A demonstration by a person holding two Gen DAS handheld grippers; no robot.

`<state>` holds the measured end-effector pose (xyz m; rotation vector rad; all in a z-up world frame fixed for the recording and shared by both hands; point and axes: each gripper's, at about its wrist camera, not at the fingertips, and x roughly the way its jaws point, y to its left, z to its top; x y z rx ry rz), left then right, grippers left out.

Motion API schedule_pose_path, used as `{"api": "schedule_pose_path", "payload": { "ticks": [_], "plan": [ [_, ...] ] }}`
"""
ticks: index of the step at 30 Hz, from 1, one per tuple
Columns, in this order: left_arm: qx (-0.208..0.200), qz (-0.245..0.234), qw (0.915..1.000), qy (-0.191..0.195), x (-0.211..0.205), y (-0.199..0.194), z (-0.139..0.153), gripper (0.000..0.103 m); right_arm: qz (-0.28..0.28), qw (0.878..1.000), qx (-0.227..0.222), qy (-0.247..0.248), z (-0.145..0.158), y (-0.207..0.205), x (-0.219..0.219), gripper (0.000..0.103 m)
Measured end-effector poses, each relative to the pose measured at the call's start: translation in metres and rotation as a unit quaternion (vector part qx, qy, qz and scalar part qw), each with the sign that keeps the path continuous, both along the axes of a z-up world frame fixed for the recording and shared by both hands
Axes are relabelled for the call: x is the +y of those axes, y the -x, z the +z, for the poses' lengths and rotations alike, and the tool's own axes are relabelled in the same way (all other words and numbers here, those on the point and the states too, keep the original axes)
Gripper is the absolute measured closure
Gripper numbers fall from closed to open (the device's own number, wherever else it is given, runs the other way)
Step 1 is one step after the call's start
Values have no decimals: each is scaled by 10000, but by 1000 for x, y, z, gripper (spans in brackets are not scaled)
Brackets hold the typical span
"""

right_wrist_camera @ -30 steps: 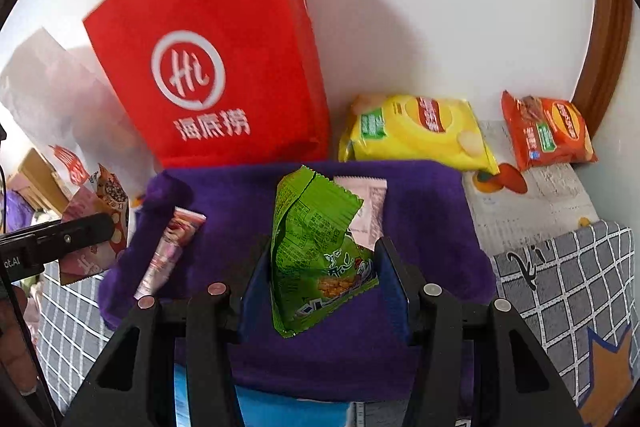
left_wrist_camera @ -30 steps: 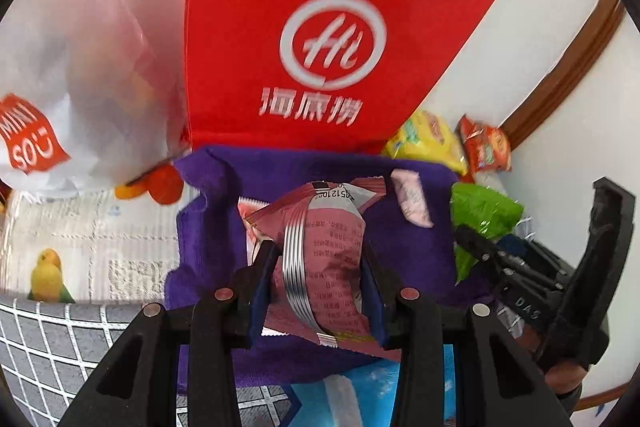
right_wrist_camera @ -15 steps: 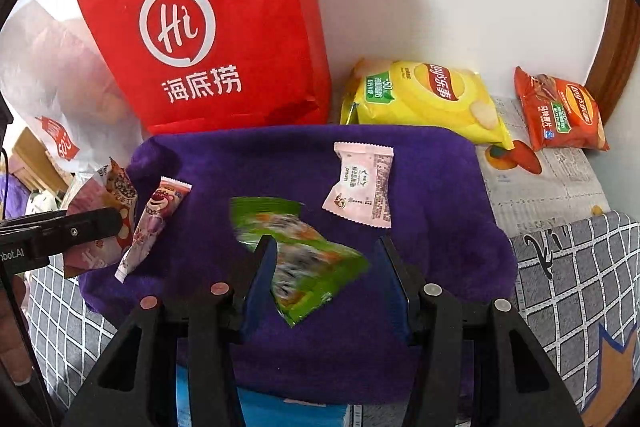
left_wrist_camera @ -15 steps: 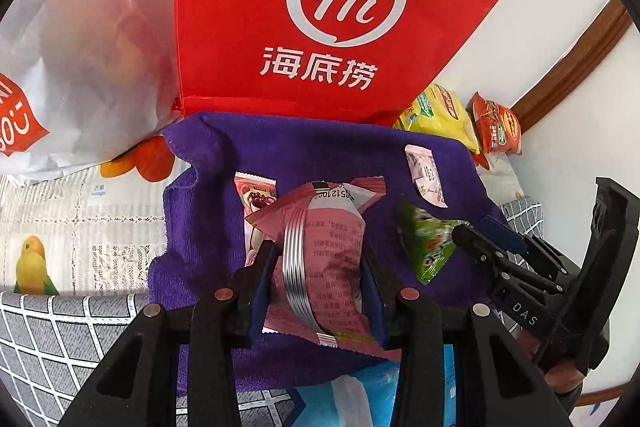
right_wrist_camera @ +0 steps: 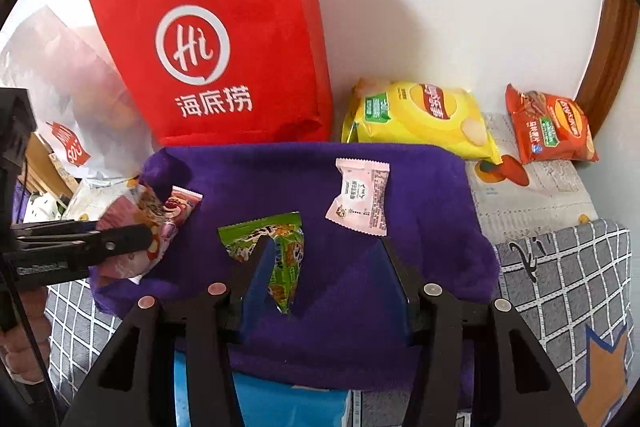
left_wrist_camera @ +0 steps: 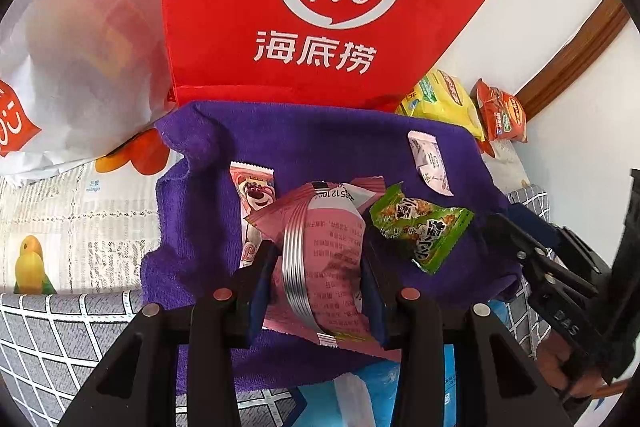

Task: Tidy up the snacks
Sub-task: 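Open the left tool to drop the pink candy bag onto the towel, then move both open tools back to the snack pile beside the blue tissue pack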

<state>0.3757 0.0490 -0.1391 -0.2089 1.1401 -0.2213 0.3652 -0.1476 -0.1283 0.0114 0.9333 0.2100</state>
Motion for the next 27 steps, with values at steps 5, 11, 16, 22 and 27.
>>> {"api": "schedule_pose_path", "payload": {
  "ticks": [5,11,16,22,27],
  "plan": [
    [140,-29,9999,43,-3,1,1,51,13,9999,-66,128,10,14,0,51],
    [33,-101,9997,210,-1,15,23,46,-98,9998,-71,170,24,34,-5,51],
    [-196,-205,9991,319,0,32,48,46,-206,9993,-160,252,39,62,-8,51],
    [-500,-414,9977,179,0,55,81,46,-225,9987,-364,276,56,98,-14,51],
    [-751,-187,9970,75,13,85,102,46,-235,9985,-448,194,62,121,-18,51]
  ]
}}
